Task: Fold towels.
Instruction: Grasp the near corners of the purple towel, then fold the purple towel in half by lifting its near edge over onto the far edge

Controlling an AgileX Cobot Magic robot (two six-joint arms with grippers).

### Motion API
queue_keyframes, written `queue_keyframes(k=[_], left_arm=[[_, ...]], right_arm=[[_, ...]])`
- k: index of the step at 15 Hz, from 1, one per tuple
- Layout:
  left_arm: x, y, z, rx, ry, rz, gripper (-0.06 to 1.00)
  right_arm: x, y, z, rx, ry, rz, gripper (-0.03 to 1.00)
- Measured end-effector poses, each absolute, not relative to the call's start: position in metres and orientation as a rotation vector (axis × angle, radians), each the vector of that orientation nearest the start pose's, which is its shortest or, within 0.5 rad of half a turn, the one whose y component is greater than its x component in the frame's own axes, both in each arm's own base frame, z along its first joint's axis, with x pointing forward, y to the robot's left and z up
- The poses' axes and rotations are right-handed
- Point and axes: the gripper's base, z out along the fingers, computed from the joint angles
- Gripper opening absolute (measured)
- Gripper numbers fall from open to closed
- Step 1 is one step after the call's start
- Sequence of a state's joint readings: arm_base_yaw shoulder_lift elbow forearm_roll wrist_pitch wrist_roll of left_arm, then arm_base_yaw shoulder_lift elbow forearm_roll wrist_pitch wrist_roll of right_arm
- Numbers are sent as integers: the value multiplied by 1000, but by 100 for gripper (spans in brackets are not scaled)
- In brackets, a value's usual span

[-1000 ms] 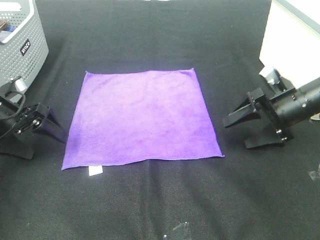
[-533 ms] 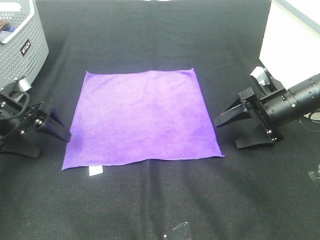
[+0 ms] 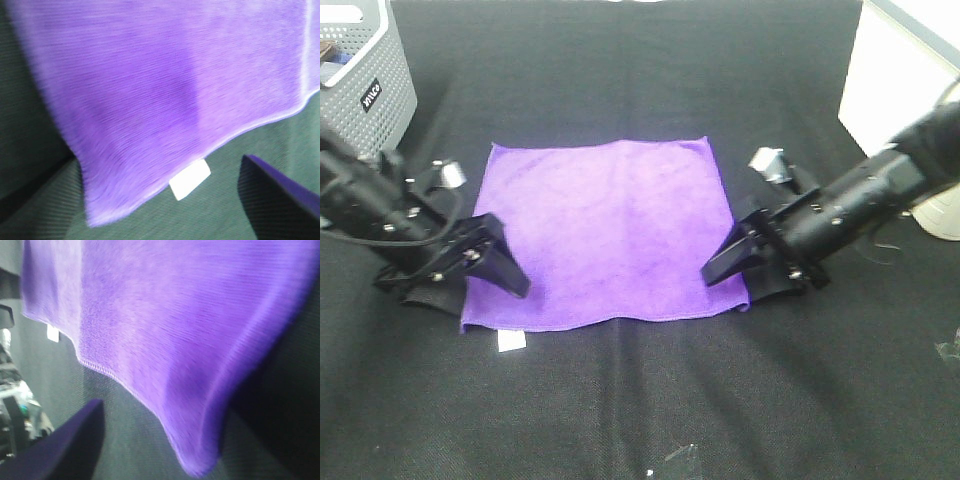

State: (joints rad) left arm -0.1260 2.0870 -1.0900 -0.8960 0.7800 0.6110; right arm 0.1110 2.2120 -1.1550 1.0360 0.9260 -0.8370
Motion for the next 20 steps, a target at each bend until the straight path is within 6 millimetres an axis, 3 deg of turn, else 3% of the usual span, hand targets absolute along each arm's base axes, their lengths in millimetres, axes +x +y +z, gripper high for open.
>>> queue_keyframes(k=[2,5,6,7,10,12,15,16,20], left_arm=[[348,-104,84,28,3001,-912,58],[349,-101,80,48,3019,-858,25],[348,-101,77,50,3028,-854,7],[348,-101,76,51,3031,-855,1],[346,-102,76,81,3046,-859,0],[341,-100,81,190,3077,-816,0],[334,-97,100,308,3112,-713,0],[330,-95,115,325,3128,-704,0],[307,-90,141,319,3178,-677,0]], right_arm=[[353,108,66,-241,2959,1114,50],[354,105,64,-220,2992,1040,30],[354,104,62,-206,3001,1013,19],[354,103,61,-212,3005,1001,4],[354,104,61,-201,3013,1005,1],[350,104,65,-169,3044,1022,1],[328,102,76,-133,3123,999,1],[320,102,85,-116,3131,1012,1],[294,103,127,-98,3121,1104,1]])
